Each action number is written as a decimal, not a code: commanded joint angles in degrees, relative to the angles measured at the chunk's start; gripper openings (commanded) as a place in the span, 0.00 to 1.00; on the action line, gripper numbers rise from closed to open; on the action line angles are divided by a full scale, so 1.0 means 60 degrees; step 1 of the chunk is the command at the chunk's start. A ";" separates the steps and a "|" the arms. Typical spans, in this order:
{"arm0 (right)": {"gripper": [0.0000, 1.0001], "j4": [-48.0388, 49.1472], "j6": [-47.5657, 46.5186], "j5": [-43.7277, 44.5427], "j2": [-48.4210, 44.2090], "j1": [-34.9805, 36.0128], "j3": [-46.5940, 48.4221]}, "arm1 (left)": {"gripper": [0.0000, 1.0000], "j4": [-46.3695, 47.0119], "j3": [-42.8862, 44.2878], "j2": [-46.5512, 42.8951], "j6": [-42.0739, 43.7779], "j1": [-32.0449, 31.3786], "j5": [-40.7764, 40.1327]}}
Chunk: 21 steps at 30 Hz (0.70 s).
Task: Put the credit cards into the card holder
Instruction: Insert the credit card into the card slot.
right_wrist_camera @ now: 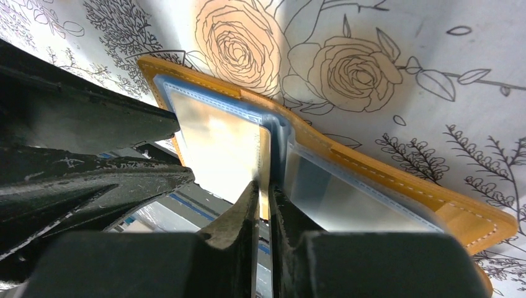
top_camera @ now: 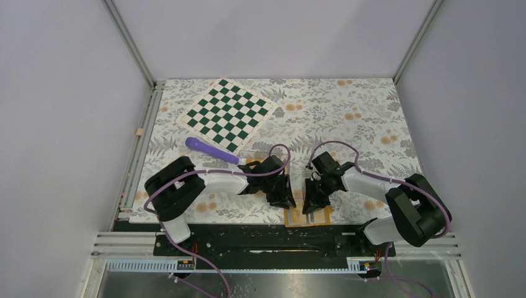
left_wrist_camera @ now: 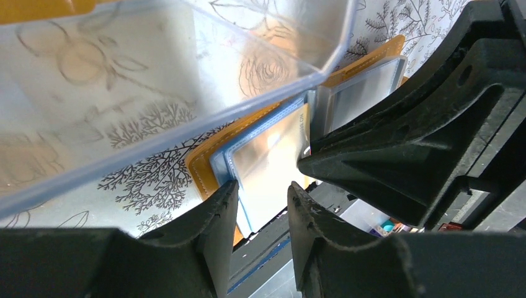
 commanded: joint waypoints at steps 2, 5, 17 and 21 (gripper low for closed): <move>0.02 0.0056 -0.0166 0.0493 0.0426 0.0076 -0.0029 | 0.36 -0.0583 0.0032 0.0084 0.0360 -0.0139 -0.0498; 0.00 0.0120 -0.0191 0.0453 0.0555 0.0078 -0.0054 | 0.36 -0.0151 0.0016 0.0245 0.0235 -0.0151 -0.0236; 0.00 0.1092 0.0266 -0.0260 0.1045 0.0078 -0.0160 | 0.31 0.2961 -0.0732 -0.0953 -0.0679 -0.0151 0.0408; 0.00 0.1310 0.0413 -0.0405 0.1127 0.0078 -0.0189 | 0.30 0.3109 -0.0744 -0.1116 -0.0628 -0.0152 0.0559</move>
